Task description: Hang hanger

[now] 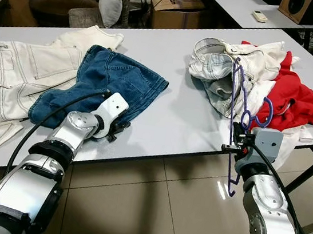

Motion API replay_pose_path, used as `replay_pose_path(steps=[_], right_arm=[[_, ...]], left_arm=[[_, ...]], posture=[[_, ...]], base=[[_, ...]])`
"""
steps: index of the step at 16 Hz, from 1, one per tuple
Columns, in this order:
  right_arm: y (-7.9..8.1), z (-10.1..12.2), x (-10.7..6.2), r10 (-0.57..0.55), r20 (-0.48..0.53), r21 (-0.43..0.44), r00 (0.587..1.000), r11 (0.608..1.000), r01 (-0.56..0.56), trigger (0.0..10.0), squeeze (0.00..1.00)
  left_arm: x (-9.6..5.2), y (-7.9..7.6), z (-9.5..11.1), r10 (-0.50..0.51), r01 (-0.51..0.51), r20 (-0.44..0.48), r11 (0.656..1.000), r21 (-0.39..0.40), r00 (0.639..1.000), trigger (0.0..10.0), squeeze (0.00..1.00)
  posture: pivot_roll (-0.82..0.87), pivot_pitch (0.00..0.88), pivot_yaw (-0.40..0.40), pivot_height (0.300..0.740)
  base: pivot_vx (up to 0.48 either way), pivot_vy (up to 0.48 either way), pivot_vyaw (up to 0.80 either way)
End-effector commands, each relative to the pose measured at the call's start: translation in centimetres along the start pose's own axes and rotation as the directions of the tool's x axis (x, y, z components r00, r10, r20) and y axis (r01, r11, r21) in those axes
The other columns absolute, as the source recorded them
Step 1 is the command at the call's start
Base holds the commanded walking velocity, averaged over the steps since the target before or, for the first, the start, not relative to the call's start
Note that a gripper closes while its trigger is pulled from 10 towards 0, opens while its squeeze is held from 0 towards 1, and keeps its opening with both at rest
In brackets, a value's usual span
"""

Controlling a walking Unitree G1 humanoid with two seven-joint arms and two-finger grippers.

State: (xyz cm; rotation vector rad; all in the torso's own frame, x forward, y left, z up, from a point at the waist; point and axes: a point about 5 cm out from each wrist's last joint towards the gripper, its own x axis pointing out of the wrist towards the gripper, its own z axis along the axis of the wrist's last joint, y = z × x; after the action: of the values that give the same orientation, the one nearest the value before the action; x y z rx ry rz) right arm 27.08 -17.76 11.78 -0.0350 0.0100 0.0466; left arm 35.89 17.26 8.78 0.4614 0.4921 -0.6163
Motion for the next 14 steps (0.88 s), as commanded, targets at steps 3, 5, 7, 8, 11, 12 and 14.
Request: replay_pose_path(steps=[3, 5, 7, 8, 11, 12, 14], right_arm=[[-0.2, 0.0, -0.2, -0.009, 0.007, -0.001, 1.0, 1.0, 0.009, 10.0, 0.0], [-0.1, 0.0, -0.2, -0.009, 0.007, -0.001, 1.0, 1.0, 0.009, 10.0, 0.0], [-0.1, 0.0, -0.1, -0.009, 0.007, -0.001, 1.0, 1.0, 0.009, 10.0, 0.0], [-0.1, 0.0, -0.1, -0.008, 0.007, -0.002, 1.0, 1.0, 0.008, 10.0, 0.0], [-0.1, 0.1, -0.1, -0.006, 0.006, -0.001, 1.0, 1.0, 0.006, 10.0, 0.0], [-0.1, 0.1, 0.0, -0.005, 0.005, -0.001, 1.0, 1.0, 0.005, 10.0, 0.0], [-0.1, 0.1, 0.0, 0.0, 0.002, -0.004, 1.0, 1.0, 0.0, 10.0, 0.0]], left_arm=[[0.0, -1.3, -2.7, -0.078, 0.069, -0.103, 0.994, -0.083, 0.992, 0.0, 0.0], [0.0, -1.2, -2.7, -0.077, 0.068, -0.097, 0.993, -0.094, 0.992, 0.0, 0.0], [-0.1, -1.2, -2.8, -0.082, 0.071, -0.095, 0.992, -0.106, 0.992, 0.0, 0.0], [-0.1, -1.2, -2.9, -0.084, 0.074, -0.095, 0.991, -0.11, 0.992, 0.0, 0.0], [-0.1, -1.3, -2.8, -0.085, 0.076, -0.071, 0.989, -0.128, 0.994, 0.0, 0.0], [-0.1, -1.1, -2.5, -0.079, 0.072, -0.046, 0.989, -0.128, 0.996, 0.0, 0.0], [-0.4, -0.8, -1.4, -0.091, 0.097, 0.053, 0.987, -0.127, 0.994, 0.0, 0.0]], posture=[[-0.14, 0.0, 0.076, 0.74], [-0.14, 0.0, 0.076, 0.74], [-0.14, 0.0, 0.076, 0.74], [-0.14, 0.0, 0.076, 0.74], [-0.14, 0.0, 0.07, 0.74], [-0.14, 0.0, 0.068, 0.74], [-0.14, 0.0, 0.062, 0.74]], base=[[0.0, 0.0, 0.0], [0.0, 0.0, 0.0], [0.0, 0.0, 0.0], [0.0, 0.0, 0.0], [0.0, 0.0, 0.0], [0.0, 0.0, 0.0], [0.0, 0.0, 0.0]])
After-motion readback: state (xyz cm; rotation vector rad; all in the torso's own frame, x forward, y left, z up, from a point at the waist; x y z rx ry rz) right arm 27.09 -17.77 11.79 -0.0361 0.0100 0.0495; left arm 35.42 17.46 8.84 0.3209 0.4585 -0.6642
